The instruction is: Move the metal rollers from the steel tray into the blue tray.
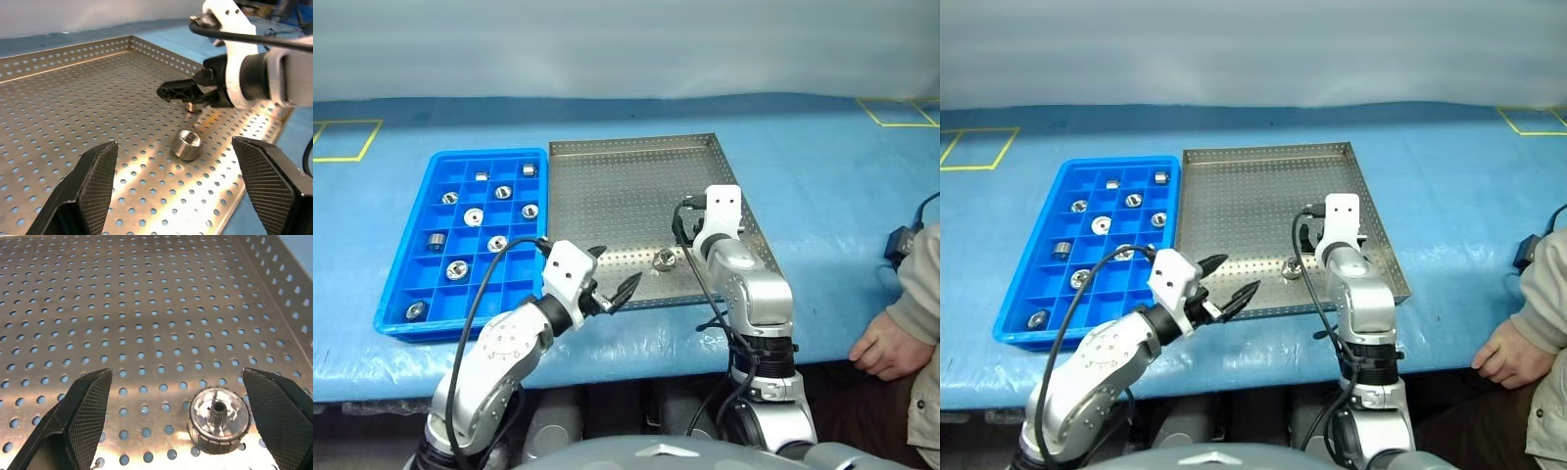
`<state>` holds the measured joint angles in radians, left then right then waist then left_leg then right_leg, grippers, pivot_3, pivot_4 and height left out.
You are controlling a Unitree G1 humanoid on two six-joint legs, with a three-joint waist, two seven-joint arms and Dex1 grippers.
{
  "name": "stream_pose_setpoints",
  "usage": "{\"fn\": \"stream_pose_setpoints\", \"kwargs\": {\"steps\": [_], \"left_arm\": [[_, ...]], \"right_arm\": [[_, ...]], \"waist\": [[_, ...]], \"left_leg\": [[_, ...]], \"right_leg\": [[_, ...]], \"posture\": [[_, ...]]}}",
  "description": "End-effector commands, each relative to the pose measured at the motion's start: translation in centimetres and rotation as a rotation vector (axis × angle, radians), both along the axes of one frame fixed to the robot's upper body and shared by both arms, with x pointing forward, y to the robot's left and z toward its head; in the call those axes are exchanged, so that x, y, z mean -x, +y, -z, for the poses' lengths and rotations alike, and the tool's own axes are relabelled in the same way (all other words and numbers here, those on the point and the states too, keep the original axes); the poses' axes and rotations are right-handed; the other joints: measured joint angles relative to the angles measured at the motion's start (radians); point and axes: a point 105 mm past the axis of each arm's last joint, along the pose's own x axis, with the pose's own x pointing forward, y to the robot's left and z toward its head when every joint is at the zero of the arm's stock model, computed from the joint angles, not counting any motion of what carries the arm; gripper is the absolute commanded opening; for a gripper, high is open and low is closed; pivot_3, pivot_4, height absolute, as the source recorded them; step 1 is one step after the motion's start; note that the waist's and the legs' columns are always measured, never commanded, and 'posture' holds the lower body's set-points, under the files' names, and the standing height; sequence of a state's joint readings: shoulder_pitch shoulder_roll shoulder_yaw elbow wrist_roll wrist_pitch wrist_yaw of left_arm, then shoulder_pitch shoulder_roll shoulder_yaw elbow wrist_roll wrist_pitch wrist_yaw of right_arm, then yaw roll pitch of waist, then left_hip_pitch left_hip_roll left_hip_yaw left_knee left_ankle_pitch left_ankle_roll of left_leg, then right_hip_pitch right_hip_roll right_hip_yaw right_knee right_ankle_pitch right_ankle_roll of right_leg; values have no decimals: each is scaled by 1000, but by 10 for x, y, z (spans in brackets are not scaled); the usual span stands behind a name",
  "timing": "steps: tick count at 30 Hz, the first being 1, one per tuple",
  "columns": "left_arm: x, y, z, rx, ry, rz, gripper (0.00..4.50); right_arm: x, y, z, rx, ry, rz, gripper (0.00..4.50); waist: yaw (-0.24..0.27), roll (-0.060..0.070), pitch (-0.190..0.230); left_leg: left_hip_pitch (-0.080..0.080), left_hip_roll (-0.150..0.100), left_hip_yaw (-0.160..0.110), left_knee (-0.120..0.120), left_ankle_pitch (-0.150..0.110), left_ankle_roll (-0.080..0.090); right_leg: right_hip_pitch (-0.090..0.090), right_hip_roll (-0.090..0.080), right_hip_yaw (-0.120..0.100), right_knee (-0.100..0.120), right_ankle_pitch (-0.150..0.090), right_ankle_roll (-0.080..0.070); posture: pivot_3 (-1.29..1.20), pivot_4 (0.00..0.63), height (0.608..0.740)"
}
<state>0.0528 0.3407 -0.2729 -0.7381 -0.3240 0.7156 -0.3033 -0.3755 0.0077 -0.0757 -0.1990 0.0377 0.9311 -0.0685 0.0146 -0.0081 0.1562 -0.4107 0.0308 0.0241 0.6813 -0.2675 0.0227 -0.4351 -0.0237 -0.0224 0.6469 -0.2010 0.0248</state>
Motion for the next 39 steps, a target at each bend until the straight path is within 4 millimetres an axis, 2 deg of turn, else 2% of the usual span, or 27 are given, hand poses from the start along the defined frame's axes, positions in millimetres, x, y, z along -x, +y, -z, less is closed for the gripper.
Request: {"fn": "stream_pose_setpoints", "kwargs": {"steps": [1,16,19,25,26,27,29,32,36,39], "left_arm": [[4,-5,-1,-3,-11,36,4072],[7,-2,2,-5,0,-7,4072],[7,-2,3,-1,3,-17,4072],[8,0,4,0,6,-37,4072],[8,0,4,1,6,-40,4072],[8,0,4,3,5,-43,4072],[7,1,3,17,1,-59,4072],[1,10,-2,46,-28,-146,4072],[-17,42,-18,98,-114,-391,4072],[-22,67,-26,116,-166,-544,4072]], "right_arm": [[0,-5,-7,3,-33,22,4449],[-13,-20,23,14,10,120,4449],[-14,-21,29,15,23,135,3932],[-15,-16,27,2,22,124,1915],[-15,-14,26,0,19,114,1711],[-14,-11,23,-3,15,102,1724],[-14,-2,15,-11,-2,55,1726],[-16,26,-7,-20,-60,-90,1726],[-12,70,-40,-32,-149,-303,1726],[-5,101,-56,-34,-190,-437,1726]], "waist": [[1,0,0],[7,0,0],[12,0,0],[20,0,0],[22,0,0],[22,0,0],[23,0,0],[22,0,0],[24,0,0],[33,0,0]], "left_leg": [[0,0,0,0,0,0],[1,-1,6,0,0,2],[1,-1,6,0,0,2],[2,-1,6,0,0,2],[2,-1,6,0,0,2],[2,-1,6,0,0,2],[2,-1,6,0,0,2],[1,-1,6,0,0,2],[0,-1,6,0,1,2],[0,-1,6,0,1,2]], "right_leg": [[0,0,1,0,0,0],[-1,-1,8,-1,2,3],[0,-1,8,-1,2,3],[0,-1,8,-1,2,3],[0,-1,8,-1,2,3],[0,-1,8,-1,2,3],[0,-1,8,-1,2,3],[-1,-1,8,-1,2,3],[-3,-1,8,0,3,4],[-2,0,8,0,3,4]], "posture": [[100,150,740],[155,150,740],[170,150,740],[182,150,740],[186,150,740],[186,150,740],[191,150,740],[202,150,740],[229,150,740],[266,150,740]]}}
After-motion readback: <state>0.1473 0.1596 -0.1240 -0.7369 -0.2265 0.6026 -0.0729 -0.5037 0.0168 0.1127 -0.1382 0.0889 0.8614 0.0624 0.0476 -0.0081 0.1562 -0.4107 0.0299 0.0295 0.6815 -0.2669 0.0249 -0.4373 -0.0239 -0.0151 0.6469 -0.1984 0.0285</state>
